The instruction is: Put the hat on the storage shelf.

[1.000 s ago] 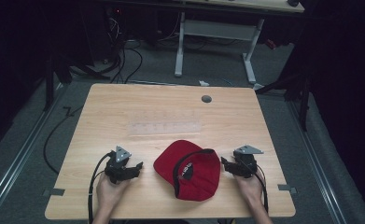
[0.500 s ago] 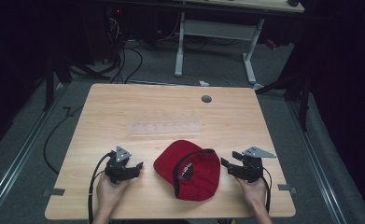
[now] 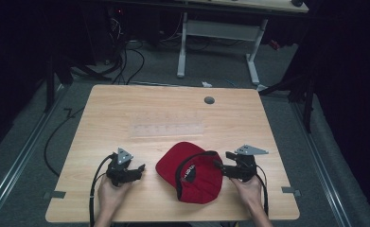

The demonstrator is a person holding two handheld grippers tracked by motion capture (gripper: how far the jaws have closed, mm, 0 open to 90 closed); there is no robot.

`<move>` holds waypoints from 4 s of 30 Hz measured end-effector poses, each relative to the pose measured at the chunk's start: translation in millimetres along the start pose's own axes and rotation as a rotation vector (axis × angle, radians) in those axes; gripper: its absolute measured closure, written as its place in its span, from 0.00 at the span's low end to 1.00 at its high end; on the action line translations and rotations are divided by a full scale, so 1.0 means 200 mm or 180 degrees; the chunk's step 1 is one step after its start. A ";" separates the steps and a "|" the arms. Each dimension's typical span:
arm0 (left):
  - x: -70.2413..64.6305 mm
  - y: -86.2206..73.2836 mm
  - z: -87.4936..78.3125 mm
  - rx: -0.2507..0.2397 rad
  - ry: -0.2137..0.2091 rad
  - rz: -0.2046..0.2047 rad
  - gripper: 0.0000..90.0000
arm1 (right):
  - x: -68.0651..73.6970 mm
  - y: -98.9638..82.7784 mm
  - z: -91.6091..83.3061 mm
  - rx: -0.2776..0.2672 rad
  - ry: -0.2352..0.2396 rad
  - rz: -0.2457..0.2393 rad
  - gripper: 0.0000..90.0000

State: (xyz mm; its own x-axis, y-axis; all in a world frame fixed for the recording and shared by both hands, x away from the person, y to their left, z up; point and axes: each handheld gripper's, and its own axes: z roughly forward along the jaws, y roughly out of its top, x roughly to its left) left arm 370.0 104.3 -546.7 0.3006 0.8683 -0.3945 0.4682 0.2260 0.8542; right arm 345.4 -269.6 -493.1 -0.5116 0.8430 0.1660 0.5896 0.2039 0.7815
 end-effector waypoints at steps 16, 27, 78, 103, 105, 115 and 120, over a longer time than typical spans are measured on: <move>0.00 0.00 0.00 -0.0003 0.0005 -0.0003 0.33 | 0.05 0.03 0.23 0.0213 0.0206 -0.0015 0.38; 0.00 0.00 0.00 -0.0001 0.0006 0.0000 0.33 | 0.05 -0.01 0.27 0.0238 0.0327 -0.0179 0.78; -0.17 -0.05 -0.05 -0.0111 -0.0360 0.0350 0.31 | 0.09 0.21 -0.09 -0.0216 0.0517 -0.0068 0.95; -0.44 -0.09 0.02 -0.0031 -0.0736 0.0448 0.33 | 0.16 0.44 -0.07 -0.0264 0.0663 -0.0038 0.94; -0.45 -0.08 0.01 -0.0066 -0.0763 0.0450 0.33 | 0.17 0.44 -0.07 -0.0265 0.0645 -0.0045 0.94; -0.48 -0.05 -0.05 -0.0262 -0.0709 0.0569 0.28 | 0.15 0.37 -0.04 -0.0158 0.0577 0.0034 0.94; -0.50 -0.05 -0.10 -0.0334 -0.0700 0.0565 0.26 | 0.16 0.34 -0.04 -0.0041 0.0510 0.0034 0.94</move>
State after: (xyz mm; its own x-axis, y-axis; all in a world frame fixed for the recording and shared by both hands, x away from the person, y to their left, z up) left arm 319.4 24.8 -509.1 0.5483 0.7844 -0.2899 0.3072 0.1334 0.9422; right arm 364.6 -232.9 -429.6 -0.5991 0.7546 0.2676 0.5881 0.1880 0.7867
